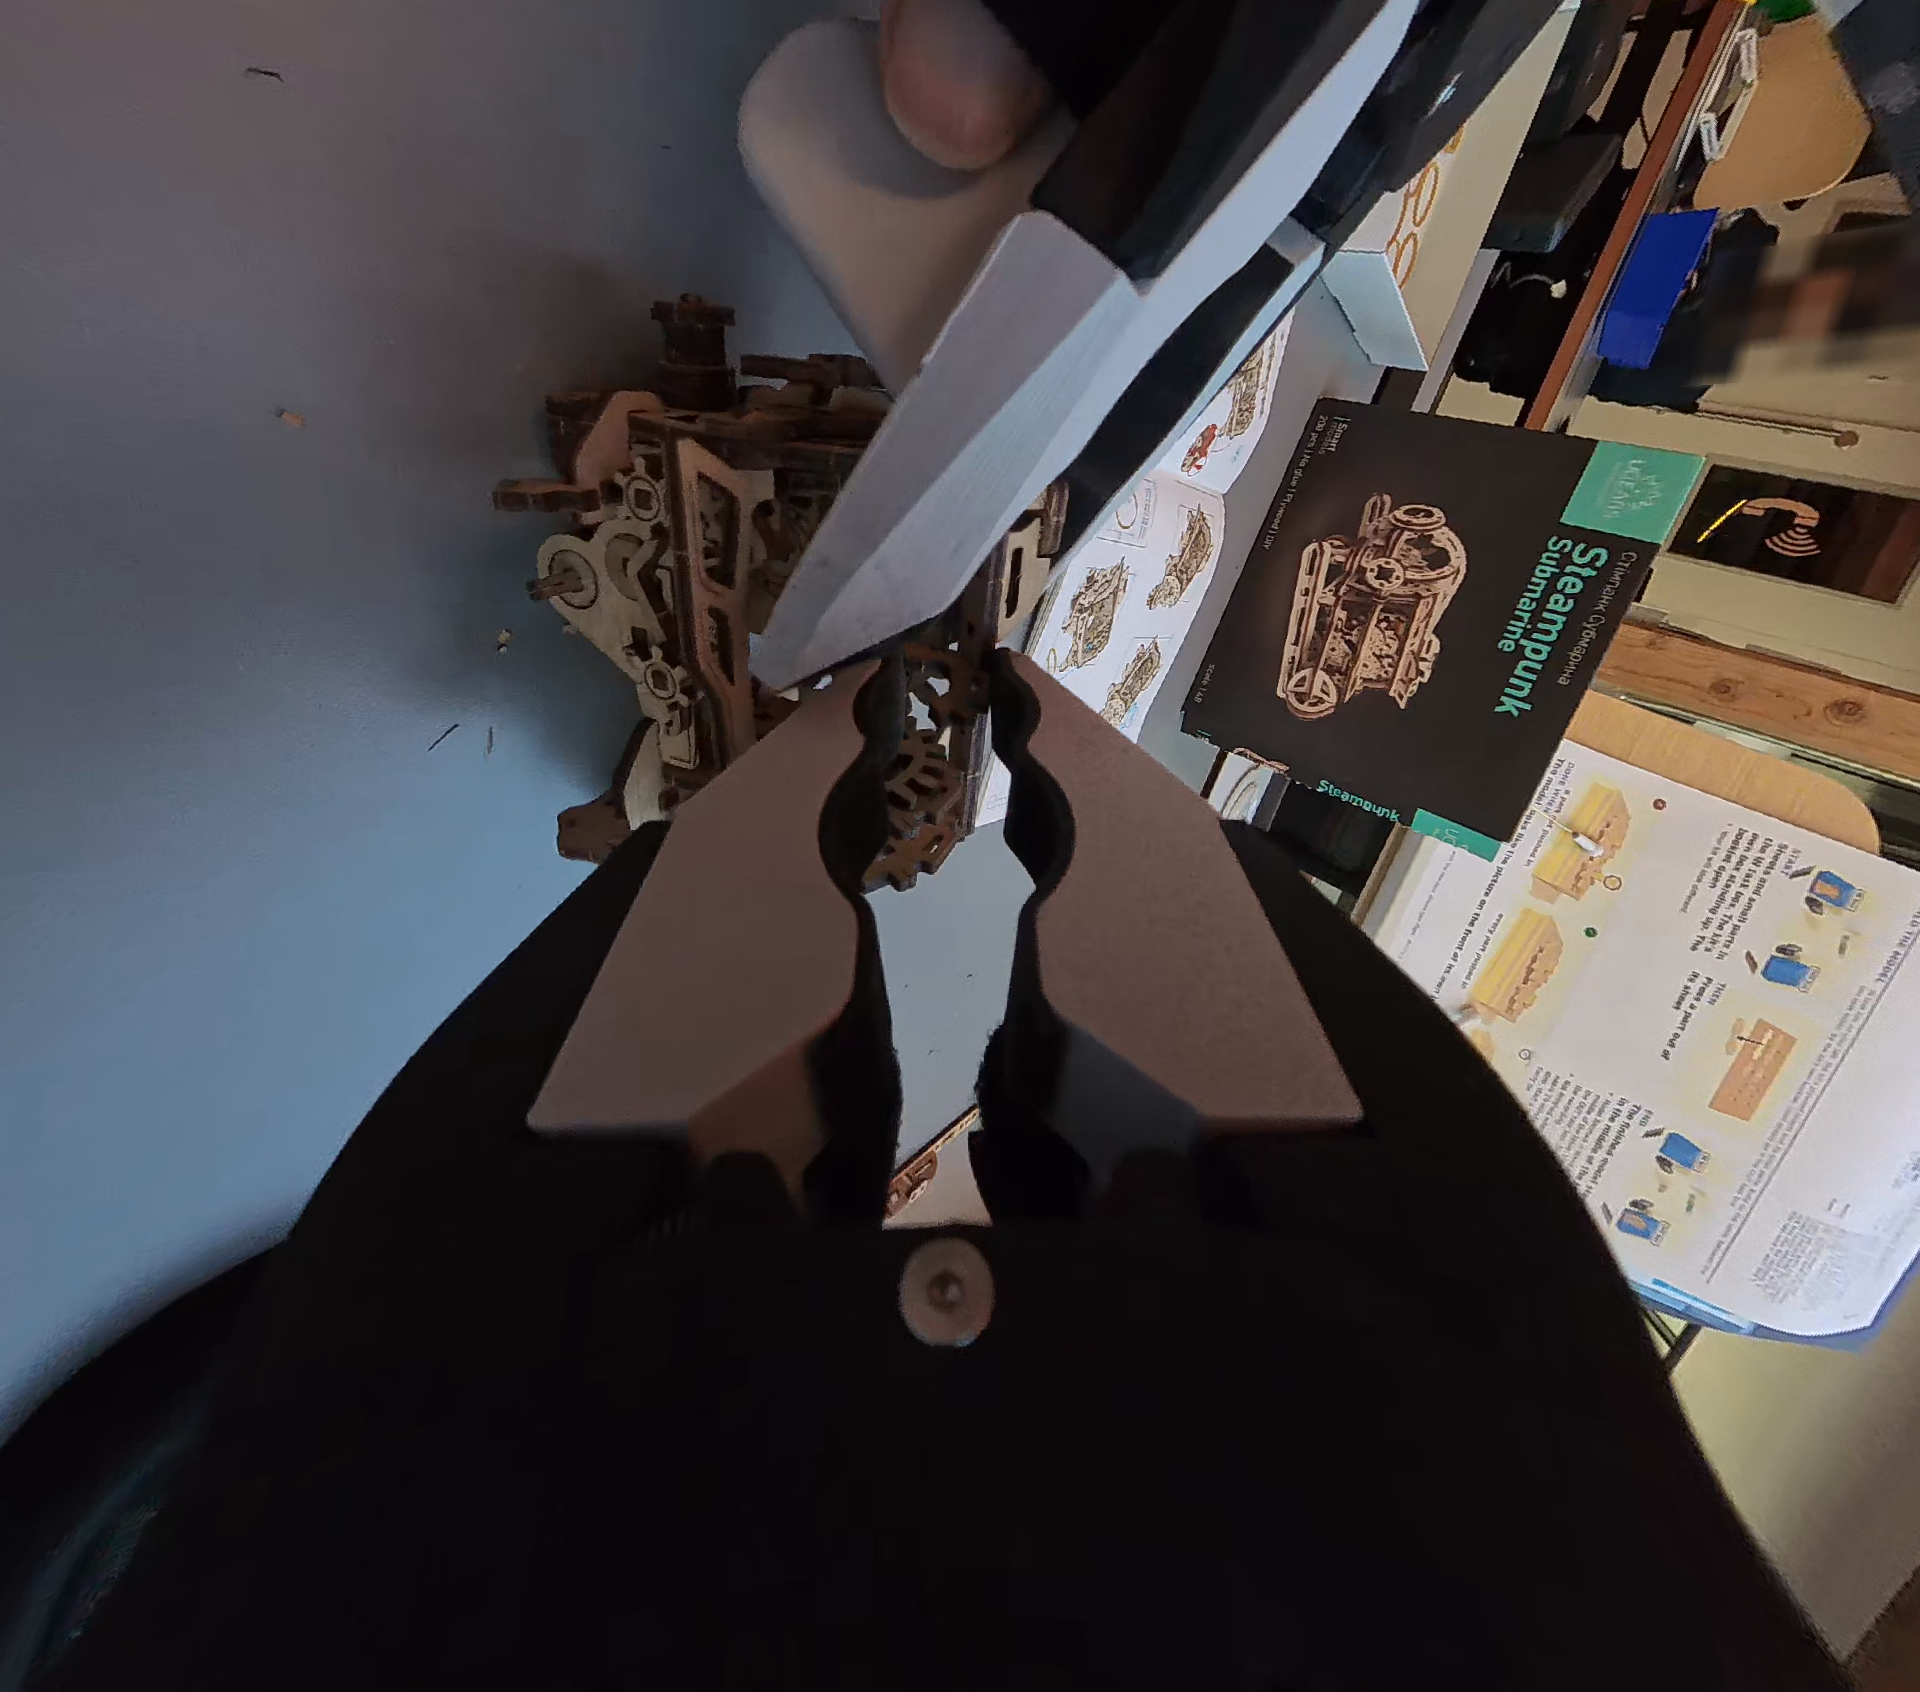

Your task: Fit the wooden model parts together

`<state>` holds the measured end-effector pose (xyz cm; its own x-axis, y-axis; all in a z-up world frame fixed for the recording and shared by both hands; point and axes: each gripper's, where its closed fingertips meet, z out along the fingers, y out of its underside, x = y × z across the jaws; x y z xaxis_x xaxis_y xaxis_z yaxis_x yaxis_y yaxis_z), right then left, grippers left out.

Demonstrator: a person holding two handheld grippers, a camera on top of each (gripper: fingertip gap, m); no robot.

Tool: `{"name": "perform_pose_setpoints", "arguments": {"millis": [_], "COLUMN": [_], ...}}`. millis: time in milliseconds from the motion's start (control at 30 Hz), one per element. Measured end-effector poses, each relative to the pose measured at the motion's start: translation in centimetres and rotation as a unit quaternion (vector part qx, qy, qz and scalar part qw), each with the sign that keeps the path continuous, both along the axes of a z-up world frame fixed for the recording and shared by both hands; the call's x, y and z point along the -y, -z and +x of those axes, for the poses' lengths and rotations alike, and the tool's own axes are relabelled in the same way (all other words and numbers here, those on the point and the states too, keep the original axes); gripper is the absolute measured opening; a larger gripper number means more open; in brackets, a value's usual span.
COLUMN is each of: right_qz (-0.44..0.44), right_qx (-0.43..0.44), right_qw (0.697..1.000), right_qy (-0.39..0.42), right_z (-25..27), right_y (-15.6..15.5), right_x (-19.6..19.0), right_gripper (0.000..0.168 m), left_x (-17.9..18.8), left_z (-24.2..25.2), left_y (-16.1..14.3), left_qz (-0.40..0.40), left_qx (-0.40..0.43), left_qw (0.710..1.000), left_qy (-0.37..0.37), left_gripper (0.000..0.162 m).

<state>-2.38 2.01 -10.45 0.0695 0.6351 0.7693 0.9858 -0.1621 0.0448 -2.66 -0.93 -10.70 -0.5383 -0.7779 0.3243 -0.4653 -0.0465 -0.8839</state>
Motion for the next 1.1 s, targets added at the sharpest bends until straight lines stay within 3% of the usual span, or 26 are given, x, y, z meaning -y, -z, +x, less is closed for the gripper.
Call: {"name": "perform_pose_setpoints", "arguments": {"millis": [400, 1100], "right_qz": [-0.027, -0.058], "right_qx": [-0.019, -0.040], "right_qw": [0.999, 0.997], "right_qy": [0.016, 0.026], "right_z": [-0.10, -0.38], "right_y": [0.35, 0.62], "right_x": [0.40, 0.73], "right_gripper": [0.017, 0.020], "left_x": [0.13, 0.13], "left_z": [0.12, -0.19], "left_y": [0.45, 0.74], "left_qz": [-0.002, -0.006], "left_qx": [-0.013, -0.016], "left_qw": [1.000, 1.000], "left_qy": [-0.019, -0.009], "left_gripper": [0.048, 0.044]}}
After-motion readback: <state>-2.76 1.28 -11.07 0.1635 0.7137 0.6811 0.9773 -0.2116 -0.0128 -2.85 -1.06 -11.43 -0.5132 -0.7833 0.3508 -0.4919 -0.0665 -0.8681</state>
